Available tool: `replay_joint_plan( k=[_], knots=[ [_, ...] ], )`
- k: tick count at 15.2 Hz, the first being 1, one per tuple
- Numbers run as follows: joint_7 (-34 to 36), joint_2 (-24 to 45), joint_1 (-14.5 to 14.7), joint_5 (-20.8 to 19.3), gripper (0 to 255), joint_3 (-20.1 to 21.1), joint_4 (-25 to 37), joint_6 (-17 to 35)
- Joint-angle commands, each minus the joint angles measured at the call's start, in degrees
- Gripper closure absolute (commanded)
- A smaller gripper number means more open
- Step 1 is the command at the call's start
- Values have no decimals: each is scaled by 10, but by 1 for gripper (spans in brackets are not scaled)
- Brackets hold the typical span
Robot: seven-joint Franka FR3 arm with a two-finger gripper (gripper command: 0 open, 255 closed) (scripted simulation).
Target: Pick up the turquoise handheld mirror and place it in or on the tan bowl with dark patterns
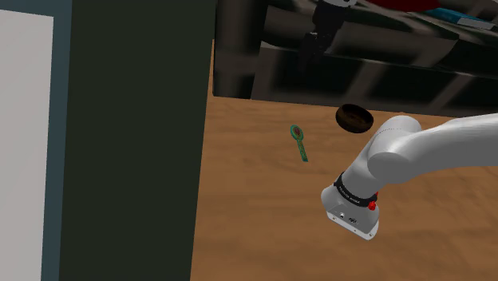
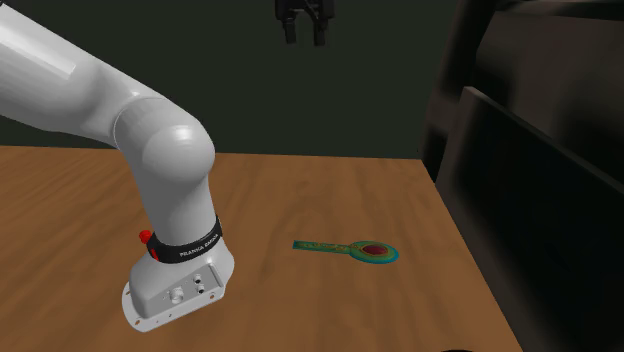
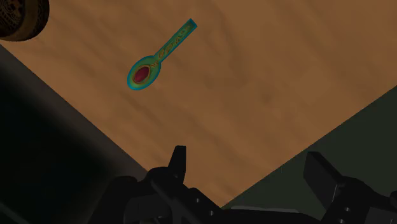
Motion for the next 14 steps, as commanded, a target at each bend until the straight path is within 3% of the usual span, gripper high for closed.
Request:
replay_joint_plan(
  k=[1,14],
  knots=[
    [0,0,0,0,0,0,0,0],
    [77,27,-89,-24,0,-50,-204,220]
  ],
)
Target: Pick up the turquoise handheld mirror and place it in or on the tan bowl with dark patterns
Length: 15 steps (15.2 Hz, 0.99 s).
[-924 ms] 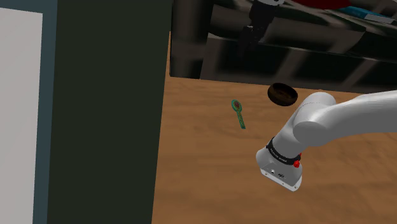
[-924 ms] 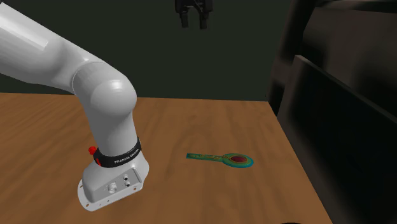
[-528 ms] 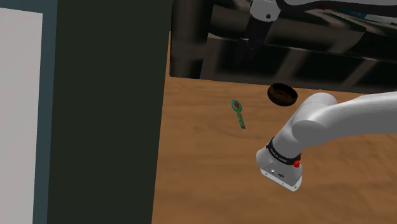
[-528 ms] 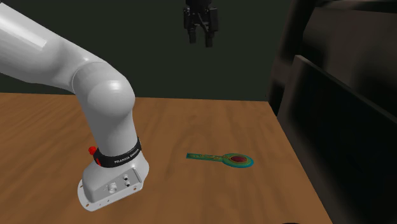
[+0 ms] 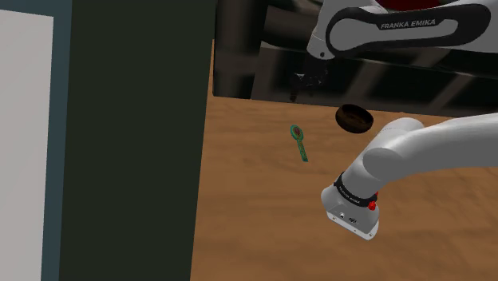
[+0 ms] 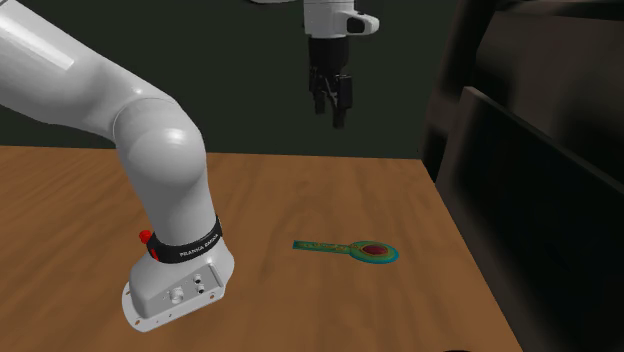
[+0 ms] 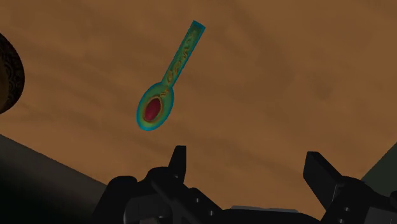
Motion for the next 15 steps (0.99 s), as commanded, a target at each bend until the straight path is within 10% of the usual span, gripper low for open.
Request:
replay_joint_plan(
  k=[1,15],
  knots=[
    [10,9,-16,-5,0,-9,-25,34],
    [80,228,-122,-32,0,-74,-144,359]
  ],
)
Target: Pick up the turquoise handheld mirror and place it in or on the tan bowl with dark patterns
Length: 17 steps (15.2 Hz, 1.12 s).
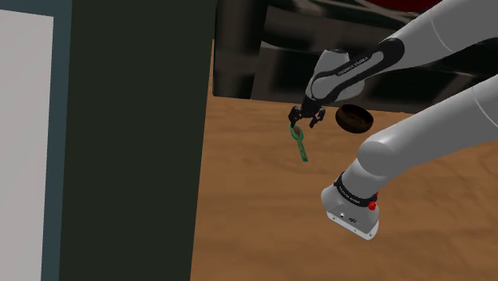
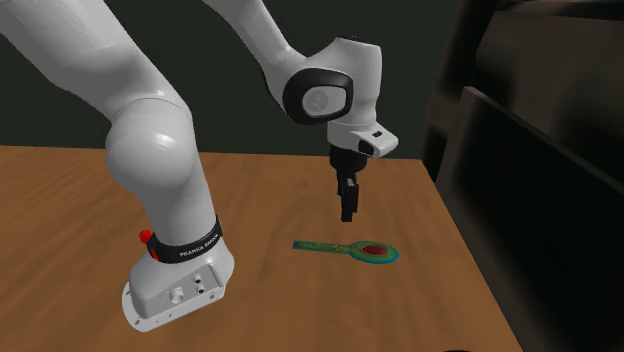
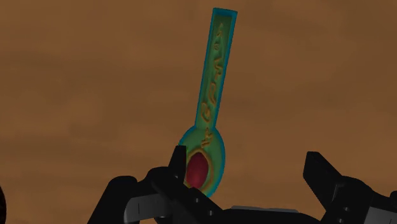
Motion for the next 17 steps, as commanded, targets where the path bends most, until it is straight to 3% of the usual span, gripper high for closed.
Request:
replay_joint_plan(
  k=[1,4,8,11,12,17],
  knots=[
    [8,39,-14,-2,0,-11,-13,52],
    [10,121,-25,11,0,-30,-17,135],
    [-3,168,-15,32,0,-36,-15,179],
    [-26,210,-5,66,0,-37,-11,216],
    [-45,232,0,93,0,-33,-8,235],
    [-45,232,-2,93,0,-31,-8,235]
  ],
)
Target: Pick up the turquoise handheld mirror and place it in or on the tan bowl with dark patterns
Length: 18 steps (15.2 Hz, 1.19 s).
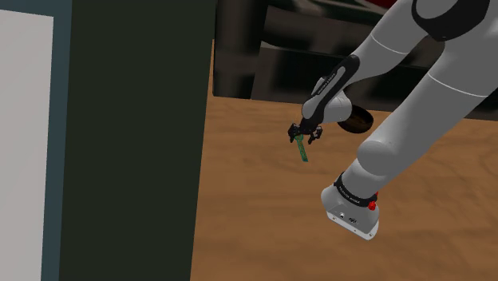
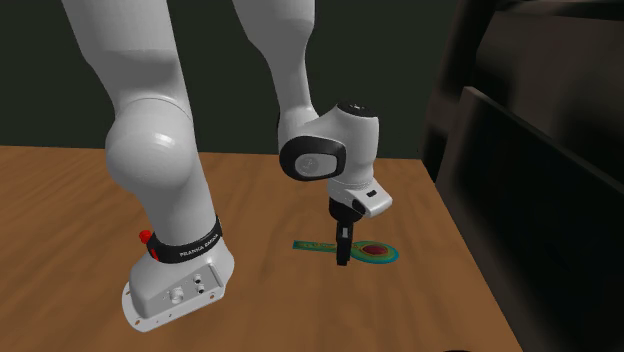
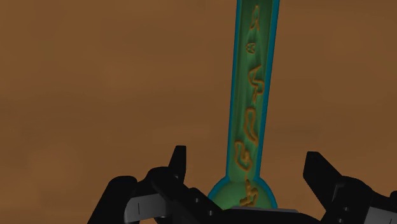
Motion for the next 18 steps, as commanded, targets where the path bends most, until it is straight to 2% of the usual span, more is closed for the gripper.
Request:
replay_joint_plan(
  k=[1,3,4,13,18],
  knots=[
    [0,1,0,1,0,0,0,1],
    [0,1,0,1,0,0,0,0],
    [0,1,0,1,255,0,0,0],
    [0,1,0,1,255,0,0,1],
    [45,-70,-10,-66,255,-9,-7,-61]
  ],
)
